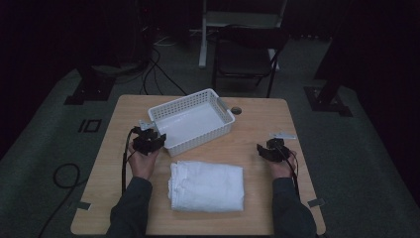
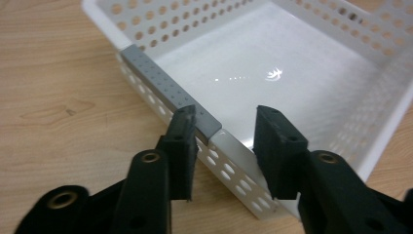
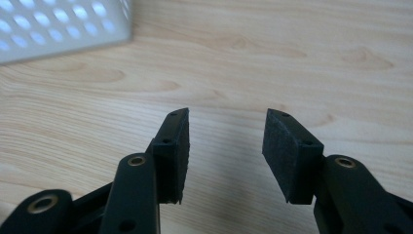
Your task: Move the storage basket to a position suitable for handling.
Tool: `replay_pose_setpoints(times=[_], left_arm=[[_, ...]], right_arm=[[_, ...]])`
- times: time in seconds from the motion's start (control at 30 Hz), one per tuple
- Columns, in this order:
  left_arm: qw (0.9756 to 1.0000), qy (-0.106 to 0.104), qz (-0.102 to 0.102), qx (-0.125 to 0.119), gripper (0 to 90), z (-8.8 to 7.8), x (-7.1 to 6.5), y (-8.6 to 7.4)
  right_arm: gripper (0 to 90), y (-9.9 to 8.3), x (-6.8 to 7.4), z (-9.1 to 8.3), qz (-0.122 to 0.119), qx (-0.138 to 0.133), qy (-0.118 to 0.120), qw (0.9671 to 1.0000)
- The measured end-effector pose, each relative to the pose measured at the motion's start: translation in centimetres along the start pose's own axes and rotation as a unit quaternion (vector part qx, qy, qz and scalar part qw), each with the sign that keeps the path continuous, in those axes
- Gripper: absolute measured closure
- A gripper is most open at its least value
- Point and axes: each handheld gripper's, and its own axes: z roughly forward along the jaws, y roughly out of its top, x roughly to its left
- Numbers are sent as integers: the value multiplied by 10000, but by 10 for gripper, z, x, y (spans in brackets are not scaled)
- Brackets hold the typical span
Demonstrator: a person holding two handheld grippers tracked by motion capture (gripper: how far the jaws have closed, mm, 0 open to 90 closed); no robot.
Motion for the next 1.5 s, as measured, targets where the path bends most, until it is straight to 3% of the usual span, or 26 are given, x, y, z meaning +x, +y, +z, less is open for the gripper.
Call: replay_pose_setpoints(times=[0.27, 0.4, 0.5, 0.53, 0.7, 0.97, 1.2, 1.27, 1.37, 1.5], left_arm=[[9999, -143, 47, -21, 703, 7, 0, 7], [9995, -314, 16, -88, 714, 11, 2, 8], [9994, -335, 80, -68, 722, 12, 2, 10], [9992, -331, 209, -40, 724, 14, -1, 12], [9980, -406, 481, -38, 741, 15, -11, 15], [9974, -377, 608, 30, 739, 15, -17, 16], [9975, -357, 604, -11, 739, 16, -17, 16], [9976, -361, 591, -20, 739, 17, -17, 16], [9976, -357, 589, -46, 739, 18, -17, 16], [9980, -321, 546, -76, 740, 20, -16, 17]], right_arm=[[545, 9, 11, -10, -106, -235, 121, 9996], [541, 15, 23, -16, -323, -339, 58, 9989], [538, 20, 32, -19, -410, -440, 123, 9981], [537, 21, 35, -19, -427, -477, 133, 9979], [546, 25, 38, -19, -390, -578, 195, 9974], [573, 43, 34, -14, -246, -774, 189, 9965], [572, 64, 28, 19, -16, -365, 325, 9988], [617, 66, 26, 26, 91, -263, 428, 9987], [711, 64, 29, 29, 48, -135, 574, 9982], [707, 59, 34, 23, 65, -114, 513, 9986]])
